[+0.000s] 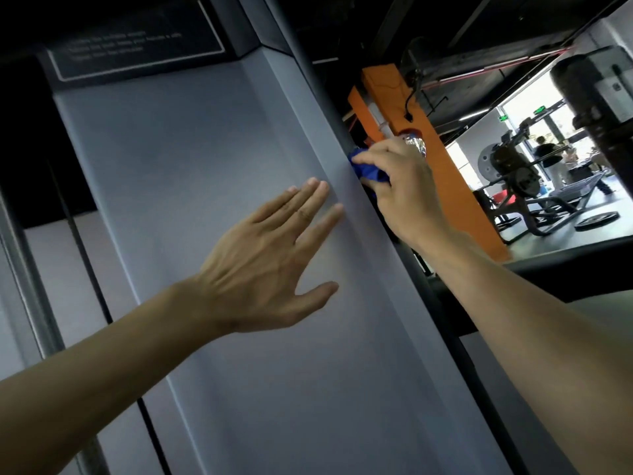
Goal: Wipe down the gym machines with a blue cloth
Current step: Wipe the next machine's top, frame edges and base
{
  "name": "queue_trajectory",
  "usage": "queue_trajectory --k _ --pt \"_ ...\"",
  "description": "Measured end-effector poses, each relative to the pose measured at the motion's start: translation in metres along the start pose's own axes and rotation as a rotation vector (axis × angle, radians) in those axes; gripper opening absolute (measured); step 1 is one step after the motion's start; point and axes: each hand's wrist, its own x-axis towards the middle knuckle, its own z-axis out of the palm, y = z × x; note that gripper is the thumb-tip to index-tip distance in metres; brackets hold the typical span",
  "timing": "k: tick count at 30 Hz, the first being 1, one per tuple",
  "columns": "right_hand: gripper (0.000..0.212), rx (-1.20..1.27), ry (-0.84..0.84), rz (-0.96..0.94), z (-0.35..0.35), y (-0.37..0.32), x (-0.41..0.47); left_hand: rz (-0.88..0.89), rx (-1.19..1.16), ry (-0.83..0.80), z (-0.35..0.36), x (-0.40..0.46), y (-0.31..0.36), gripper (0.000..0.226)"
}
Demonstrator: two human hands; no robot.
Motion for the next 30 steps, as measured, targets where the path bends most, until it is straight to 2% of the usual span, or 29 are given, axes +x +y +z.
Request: queue_trajectory --k 7,14,18,26,30 --pt "0.038 0.085 -0.008 -0.043 -0.019 0.019 -0.082 0.02 0.091 0.012 0.005 -0.001 -0.01 0.092" --pt "0.033 -0.082 0.037 -0.098 0.003 0.006 0.007 0.025 0.143 0.011 0.007 0.0 -0.006 0.092" --pt "0.031 -0.091 0.084 -0.115 0.013 -0.003 0.039 0.026 0.154 0.033 0.006 0.0 -0.006 0.091" --pt "0.041 -0.038 0.077 -0.012 0.0 0.008 -0.054 0.02 0.17 0.046 0.006 0.002 -0.004 0.093" --pt "0.039 -0.036 0.081 0.029 -0.011 0.012 -0.11 -0.044 0.129 0.001 0.006 0.0 0.006 0.097"
